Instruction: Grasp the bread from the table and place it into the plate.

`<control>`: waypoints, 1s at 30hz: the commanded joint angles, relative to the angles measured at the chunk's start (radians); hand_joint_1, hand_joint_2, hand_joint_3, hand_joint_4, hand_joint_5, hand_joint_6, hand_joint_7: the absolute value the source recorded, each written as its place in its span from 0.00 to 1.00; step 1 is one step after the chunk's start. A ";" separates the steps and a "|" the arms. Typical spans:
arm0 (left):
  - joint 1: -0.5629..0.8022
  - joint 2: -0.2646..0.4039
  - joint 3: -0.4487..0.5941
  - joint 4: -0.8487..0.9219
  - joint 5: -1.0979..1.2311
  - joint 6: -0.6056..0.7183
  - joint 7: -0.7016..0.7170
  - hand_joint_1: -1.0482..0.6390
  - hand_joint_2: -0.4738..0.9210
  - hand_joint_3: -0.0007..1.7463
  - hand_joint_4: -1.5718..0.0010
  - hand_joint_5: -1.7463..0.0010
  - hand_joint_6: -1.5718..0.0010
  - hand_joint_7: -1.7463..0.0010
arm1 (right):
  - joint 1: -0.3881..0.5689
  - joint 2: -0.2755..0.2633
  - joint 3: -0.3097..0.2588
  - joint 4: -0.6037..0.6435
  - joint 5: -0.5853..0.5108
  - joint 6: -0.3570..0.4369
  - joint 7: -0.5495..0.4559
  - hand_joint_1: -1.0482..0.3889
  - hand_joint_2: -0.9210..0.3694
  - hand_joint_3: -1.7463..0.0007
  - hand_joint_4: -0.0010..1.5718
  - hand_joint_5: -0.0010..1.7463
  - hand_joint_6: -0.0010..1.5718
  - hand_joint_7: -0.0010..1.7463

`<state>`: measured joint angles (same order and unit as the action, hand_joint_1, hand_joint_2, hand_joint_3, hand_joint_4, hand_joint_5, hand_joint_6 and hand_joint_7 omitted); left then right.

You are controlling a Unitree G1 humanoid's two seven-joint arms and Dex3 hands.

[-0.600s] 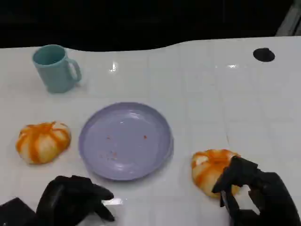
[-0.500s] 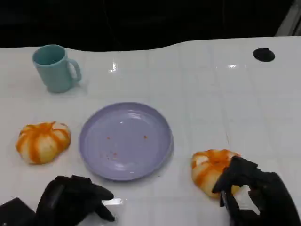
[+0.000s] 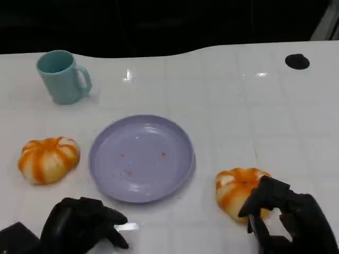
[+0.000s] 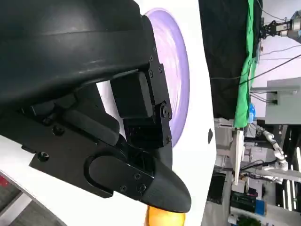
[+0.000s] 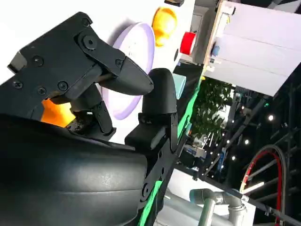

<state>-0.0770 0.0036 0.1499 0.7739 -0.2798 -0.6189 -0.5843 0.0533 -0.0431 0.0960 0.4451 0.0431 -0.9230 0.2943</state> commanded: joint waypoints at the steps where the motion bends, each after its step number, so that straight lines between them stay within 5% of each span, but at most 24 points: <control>1: -0.001 0.012 0.008 -0.004 -0.005 -0.004 -0.004 0.00 0.97 0.00 0.06 0.62 0.00 0.89 | 0.003 -0.010 -0.007 -0.007 0.011 -0.006 -0.003 0.50 0.35 0.34 0.52 1.00 0.50 0.82; 8: -0.001 0.010 0.007 -0.006 -0.002 -0.006 0.000 0.00 0.97 0.00 0.06 0.62 0.00 0.89 | 0.004 -0.013 -0.012 -0.035 0.021 0.009 -0.006 0.53 0.34 0.36 0.47 0.95 0.48 0.76; 13: 0.001 0.009 0.007 -0.008 -0.002 -0.010 -0.001 0.00 0.97 0.00 0.06 0.62 0.00 0.89 | 0.000 -0.032 -0.023 -0.072 0.008 0.051 -0.013 0.50 0.22 0.55 0.40 0.87 0.46 0.60; 18: 0.004 0.007 0.008 -0.017 -0.007 0.002 0.001 0.00 0.97 0.00 0.06 0.62 0.00 0.89 | -0.008 -0.107 -0.014 -0.151 -0.004 0.130 0.033 0.47 0.07 0.75 0.33 0.74 0.39 0.47; 24: 0.007 0.008 0.005 -0.020 0.003 -0.007 0.006 0.00 0.97 0.00 0.05 0.62 0.00 0.89 | 0.002 -0.243 -0.049 -0.353 -0.300 0.259 -0.019 0.35 0.00 0.86 0.17 0.57 0.24 0.30; 27: 0.011 0.008 0.005 -0.024 0.000 0.000 0.002 0.00 0.97 0.00 0.05 0.62 0.00 0.88 | 0.010 -0.302 -0.058 -0.440 -0.398 0.289 -0.025 0.35 0.00 0.88 0.13 0.37 0.24 0.11; 30: 0.012 0.009 0.003 -0.022 0.008 -0.006 0.009 0.00 0.97 0.00 0.05 0.62 0.00 0.88 | 0.019 -0.358 -0.060 -0.539 -0.493 0.347 -0.010 0.34 0.00 0.89 0.10 0.25 0.23 0.03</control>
<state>-0.0742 -0.0002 0.1512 0.7630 -0.2793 -0.6205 -0.5842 0.0567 -0.3495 0.0504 -0.0173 -0.3909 -0.6193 0.2768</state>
